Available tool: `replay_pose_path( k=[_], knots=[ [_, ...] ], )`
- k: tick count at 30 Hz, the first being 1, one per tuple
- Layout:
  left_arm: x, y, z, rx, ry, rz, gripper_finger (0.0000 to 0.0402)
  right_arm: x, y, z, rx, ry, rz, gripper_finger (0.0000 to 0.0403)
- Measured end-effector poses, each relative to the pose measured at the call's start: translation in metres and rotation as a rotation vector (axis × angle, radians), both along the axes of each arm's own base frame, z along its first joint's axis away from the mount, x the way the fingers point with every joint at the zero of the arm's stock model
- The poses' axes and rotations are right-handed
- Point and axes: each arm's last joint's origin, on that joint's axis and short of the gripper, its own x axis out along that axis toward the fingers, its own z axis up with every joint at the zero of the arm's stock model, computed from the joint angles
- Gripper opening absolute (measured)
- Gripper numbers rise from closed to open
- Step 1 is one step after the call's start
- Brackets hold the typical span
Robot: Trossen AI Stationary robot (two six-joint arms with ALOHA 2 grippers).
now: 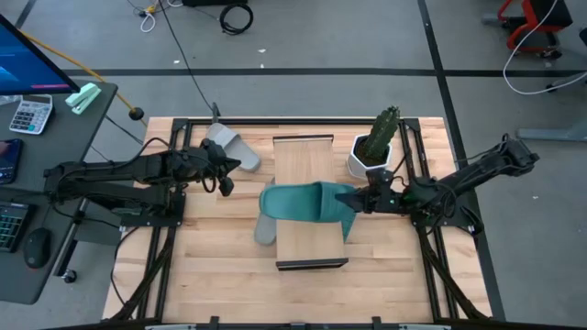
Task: Pick and place slides into the shelf
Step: Put the right green slide on the shelf
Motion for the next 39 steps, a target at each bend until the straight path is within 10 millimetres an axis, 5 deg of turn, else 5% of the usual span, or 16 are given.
replay_pose_path(
  k=[14,22,39],
  knots=[
    [0.000,0.000,0.000,-0.006,-0.007,0.004,0.0020,-0.044,0.027,-0.018,0.137,0.125,-0.012,0.0009],
    [0.000,0.000,0.000,-0.006,-0.009,0.005,0.0012,-0.042,0.036,-0.019,0.236,0.279,-0.111,0.0009],
    [0.000,0.000,0.000,-0.007,-0.009,0.004,0.0012,-0.028,0.043,-0.030,0.282,0.457,0.009,0.0009]
  ],
)
